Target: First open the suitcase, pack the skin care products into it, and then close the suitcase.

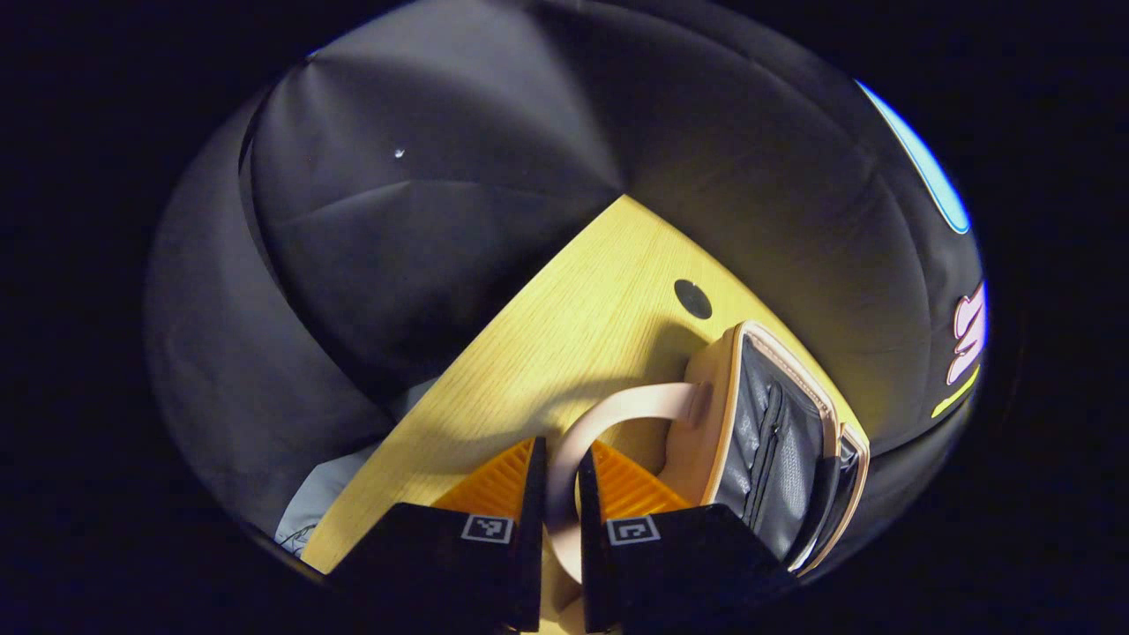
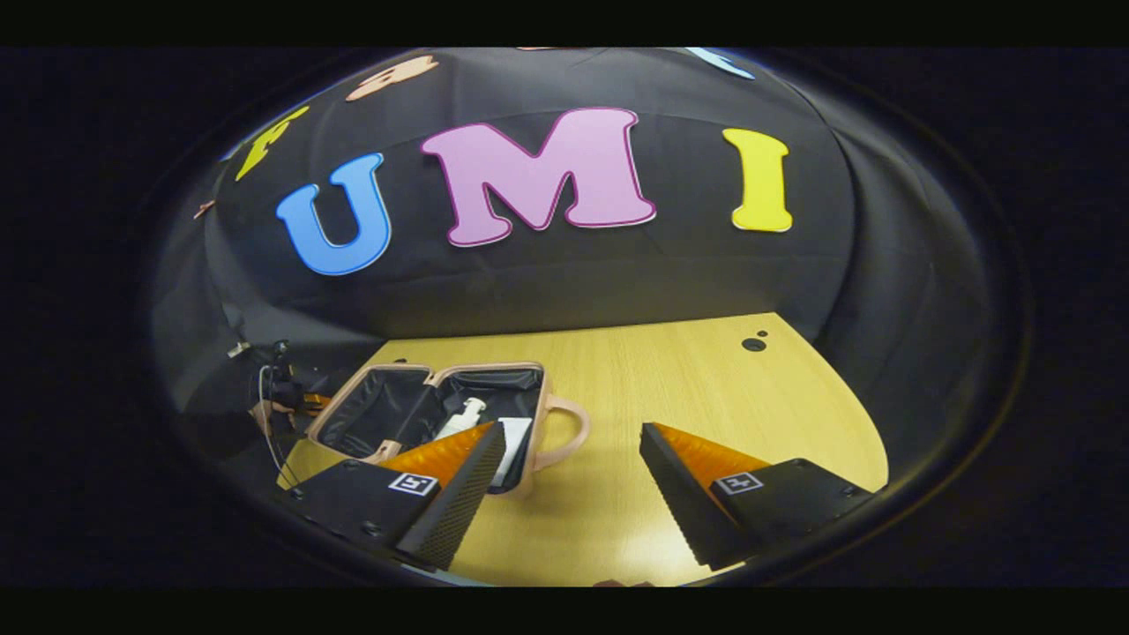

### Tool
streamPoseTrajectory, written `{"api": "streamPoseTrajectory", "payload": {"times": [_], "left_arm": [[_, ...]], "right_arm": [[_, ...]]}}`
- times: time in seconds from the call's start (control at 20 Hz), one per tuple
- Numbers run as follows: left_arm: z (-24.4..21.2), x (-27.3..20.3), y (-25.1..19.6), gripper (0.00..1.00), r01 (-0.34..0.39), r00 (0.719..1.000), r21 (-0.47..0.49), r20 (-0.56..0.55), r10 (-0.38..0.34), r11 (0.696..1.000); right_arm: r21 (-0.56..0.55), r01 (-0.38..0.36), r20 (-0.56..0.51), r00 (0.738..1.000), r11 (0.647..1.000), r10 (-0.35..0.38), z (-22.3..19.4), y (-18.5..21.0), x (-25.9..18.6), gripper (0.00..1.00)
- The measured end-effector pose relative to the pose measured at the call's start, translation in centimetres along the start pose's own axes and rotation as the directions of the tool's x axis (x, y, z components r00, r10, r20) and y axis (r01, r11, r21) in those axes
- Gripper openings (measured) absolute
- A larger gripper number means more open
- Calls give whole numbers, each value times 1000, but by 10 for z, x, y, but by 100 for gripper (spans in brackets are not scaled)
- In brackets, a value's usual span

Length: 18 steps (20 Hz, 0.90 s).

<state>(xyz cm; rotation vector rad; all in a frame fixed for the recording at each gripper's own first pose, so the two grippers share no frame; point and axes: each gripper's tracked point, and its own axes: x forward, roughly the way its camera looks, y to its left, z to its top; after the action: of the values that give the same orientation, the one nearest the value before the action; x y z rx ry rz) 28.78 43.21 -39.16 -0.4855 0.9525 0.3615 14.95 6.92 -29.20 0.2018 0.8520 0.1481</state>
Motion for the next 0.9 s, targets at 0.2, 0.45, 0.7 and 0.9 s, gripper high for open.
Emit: {"api": "streamPoseTrajectory", "payload": {"times": [0.2, 0.45, 0.7, 0.9], "left_arm": [[10, -12, -7, 17, 26, 997, -18, 71, -25, 999], [34, -69, -45, 7, 60, 981, 83, 177, -74, 995], [62, -177, -141, 6, 153, 915, 161, 350, -201, 975], [38, -240, -260, 6, 259, 844, 241, 415, -341, 935]], "right_arm": [[-50, 3, 1, 1000, 999, -3, -4, -4, 2, 97], [-33, -22, 0, 1000, 999, 22, 1, -4, 7, 97], [-15, -43, 7, 999, 999, 43, 12, -12, 8, 97], [-42, -39, 51, 998, 998, 41, 30, -36, 13, 98]]}}
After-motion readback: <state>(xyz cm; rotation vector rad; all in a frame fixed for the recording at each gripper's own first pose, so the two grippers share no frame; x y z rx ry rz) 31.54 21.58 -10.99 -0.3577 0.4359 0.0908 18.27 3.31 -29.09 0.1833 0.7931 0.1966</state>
